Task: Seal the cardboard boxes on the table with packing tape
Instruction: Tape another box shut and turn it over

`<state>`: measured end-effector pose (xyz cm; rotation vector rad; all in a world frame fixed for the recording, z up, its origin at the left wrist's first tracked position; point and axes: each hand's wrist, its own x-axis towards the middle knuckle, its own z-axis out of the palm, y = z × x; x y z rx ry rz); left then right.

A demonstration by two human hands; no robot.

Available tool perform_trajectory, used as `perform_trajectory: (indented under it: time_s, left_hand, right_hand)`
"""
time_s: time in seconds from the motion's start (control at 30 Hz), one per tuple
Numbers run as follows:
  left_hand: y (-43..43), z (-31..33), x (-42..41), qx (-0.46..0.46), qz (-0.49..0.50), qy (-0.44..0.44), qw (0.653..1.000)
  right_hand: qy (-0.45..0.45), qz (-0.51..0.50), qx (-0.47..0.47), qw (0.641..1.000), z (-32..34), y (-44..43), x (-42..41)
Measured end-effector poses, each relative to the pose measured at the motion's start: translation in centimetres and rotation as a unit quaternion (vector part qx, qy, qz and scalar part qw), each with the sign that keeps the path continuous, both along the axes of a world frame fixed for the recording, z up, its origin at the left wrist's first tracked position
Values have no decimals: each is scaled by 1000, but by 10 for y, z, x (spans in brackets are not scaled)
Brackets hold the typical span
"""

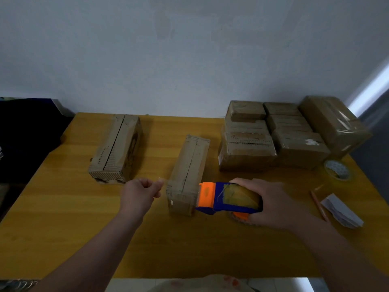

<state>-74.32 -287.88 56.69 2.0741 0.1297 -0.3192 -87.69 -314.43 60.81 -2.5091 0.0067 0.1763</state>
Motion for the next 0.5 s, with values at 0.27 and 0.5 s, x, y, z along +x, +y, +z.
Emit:
perform_trajectory:
  time_s: [0.27,0.5]
  left_hand:
    - [-1,-8,-2,39,-1,-4,999]
    - [1,-19,-2,10,-31,41,999]
  right_hand:
    - [1,9,3,1000,-7,2,6]
    - [16,2,18,1000,-19,7,10]
